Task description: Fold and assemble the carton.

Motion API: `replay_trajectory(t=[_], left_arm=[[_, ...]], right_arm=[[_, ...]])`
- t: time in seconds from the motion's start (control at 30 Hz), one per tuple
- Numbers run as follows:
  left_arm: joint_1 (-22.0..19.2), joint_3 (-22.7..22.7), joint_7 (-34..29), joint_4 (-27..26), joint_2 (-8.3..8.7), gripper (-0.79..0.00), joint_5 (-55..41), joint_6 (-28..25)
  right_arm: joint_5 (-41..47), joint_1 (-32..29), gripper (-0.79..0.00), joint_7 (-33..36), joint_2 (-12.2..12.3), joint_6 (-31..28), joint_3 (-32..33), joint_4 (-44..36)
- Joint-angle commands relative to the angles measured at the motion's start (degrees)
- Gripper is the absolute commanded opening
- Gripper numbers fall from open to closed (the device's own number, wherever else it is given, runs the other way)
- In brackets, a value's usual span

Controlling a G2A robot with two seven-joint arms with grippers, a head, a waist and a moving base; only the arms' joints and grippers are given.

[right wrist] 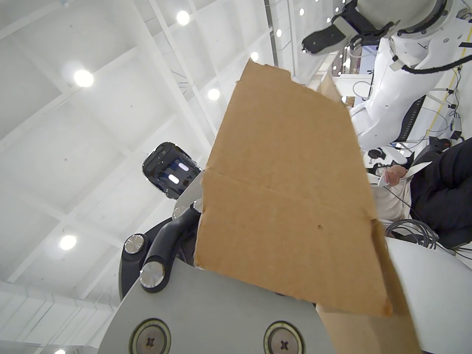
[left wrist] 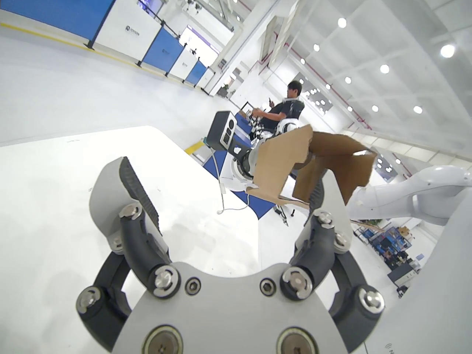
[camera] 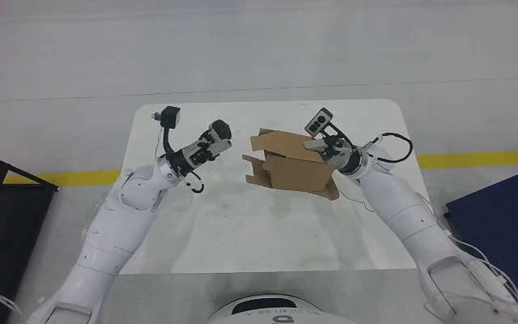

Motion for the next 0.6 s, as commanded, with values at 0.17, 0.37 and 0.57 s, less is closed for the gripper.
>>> replay_trajectory(t=[0.17, 0.37, 0.57], left_arm=[[3.4, -1.0, -4.5, -1.9, 0.68, 0.000, -1.2, 0.0], [2.5, 2.5, -4.5, -4.6, -0.03, 0.000, 2.3, 1.6], [0.7, 5.3, -2.8, -4.7, -0.90, 0.000, 5.0, 3.8]], right_arm=[[0.0, -0.1, -0.785, 0.0, 0.0, 0.0, 0.2, -0.1], [-0.1, -0.1, -0.785, 0.0, 0.0, 0.1, 0.2, -0.2], [0.0, -0.2, -0.785, 0.0, 0.1, 0.1, 0.3, -0.5]])
